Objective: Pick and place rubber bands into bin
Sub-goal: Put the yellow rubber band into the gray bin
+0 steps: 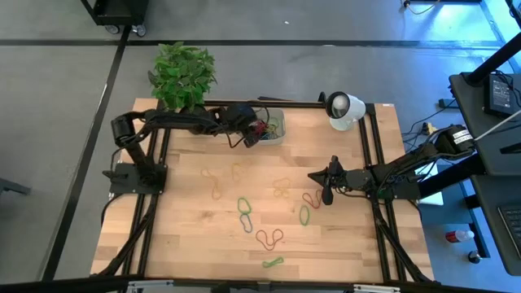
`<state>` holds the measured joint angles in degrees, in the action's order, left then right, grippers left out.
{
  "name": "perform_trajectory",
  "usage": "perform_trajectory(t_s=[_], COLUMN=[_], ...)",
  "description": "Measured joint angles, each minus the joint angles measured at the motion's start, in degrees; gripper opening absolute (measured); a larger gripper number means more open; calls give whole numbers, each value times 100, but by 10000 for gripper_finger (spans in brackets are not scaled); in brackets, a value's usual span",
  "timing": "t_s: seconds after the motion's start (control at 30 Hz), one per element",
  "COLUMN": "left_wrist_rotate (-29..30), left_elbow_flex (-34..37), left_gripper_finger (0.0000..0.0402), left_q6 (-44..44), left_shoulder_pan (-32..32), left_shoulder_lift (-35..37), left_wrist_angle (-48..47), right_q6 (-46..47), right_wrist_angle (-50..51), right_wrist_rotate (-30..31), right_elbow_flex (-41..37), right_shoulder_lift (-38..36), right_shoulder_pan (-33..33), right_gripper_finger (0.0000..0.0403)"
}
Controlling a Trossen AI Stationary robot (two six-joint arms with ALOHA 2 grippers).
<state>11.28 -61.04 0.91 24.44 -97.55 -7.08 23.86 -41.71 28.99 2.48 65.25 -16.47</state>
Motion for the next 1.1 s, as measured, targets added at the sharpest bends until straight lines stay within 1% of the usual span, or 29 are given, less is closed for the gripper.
perform_trajectory(t_s=[0.13, 0.2, 0.3, 0.4, 0.47, 0.57, 0.73, 0.8, 0.87, 0.97, 1.03, 1.1], left_wrist_rotate=[116, 122, 123, 141, 286, 631, 1452, 1661, 1770, 1977, 2248, 2599], left_elbow_flex=[-2, -2, 224, 638, 975, 1567, 2638, 2973, 3224, 3509, 3663, 3800], left_gripper_finger=[131, 123, 106, 89, 77, 55, 10, 4, 3, 1, 2, 2], left_q6=[-491, -682, -1008, -1328, -1567, -1916, -2445, -2620, -2795, -2880, -2765, -2553], left_shoulder_pan=[-120, -272, -608, -952, -1211, -1700, -2687, -3099, -3470, -3975, -4252, -4445], left_shoulder_lift=[533, 841, 1320, 1798, 2120, 2619, 3387, 3643, 3865, 4139, 4253, 4327], left_wrist_angle=[-723, -1275, -1614, -1583, -1580, -1511, -932, -708, -629, -585, -508, -390], right_q6=[0, -19, -20, -27, -34, -47, -687, -842, -928, -859, -702, -569], right_wrist_angle=[-1, -2, -15, -47, -103, -158, 60, 349, 880, 2182, 3046, 3624], right_wrist_rotate=[0, 0, 0, -2, -2, -2, -9, -11, -12, -21, -29, -41], right_elbow_flex=[0, 0, 0, 0, 0, 52, 499, 768, 1132, 1794, 2248, 2684], right_shoulder_lift=[0, 1, -1, 1, -1, 1, 1, 1, 1, 67, 188, 419], right_shoulder_pan=[0, 0, 0, -1, 0, 0, 0, 0, 0, 0, 0, 0], right_gripper_finger=[7, 7, 8, 8, 8, 8, 4, 3, 4, 4, 2, 2])
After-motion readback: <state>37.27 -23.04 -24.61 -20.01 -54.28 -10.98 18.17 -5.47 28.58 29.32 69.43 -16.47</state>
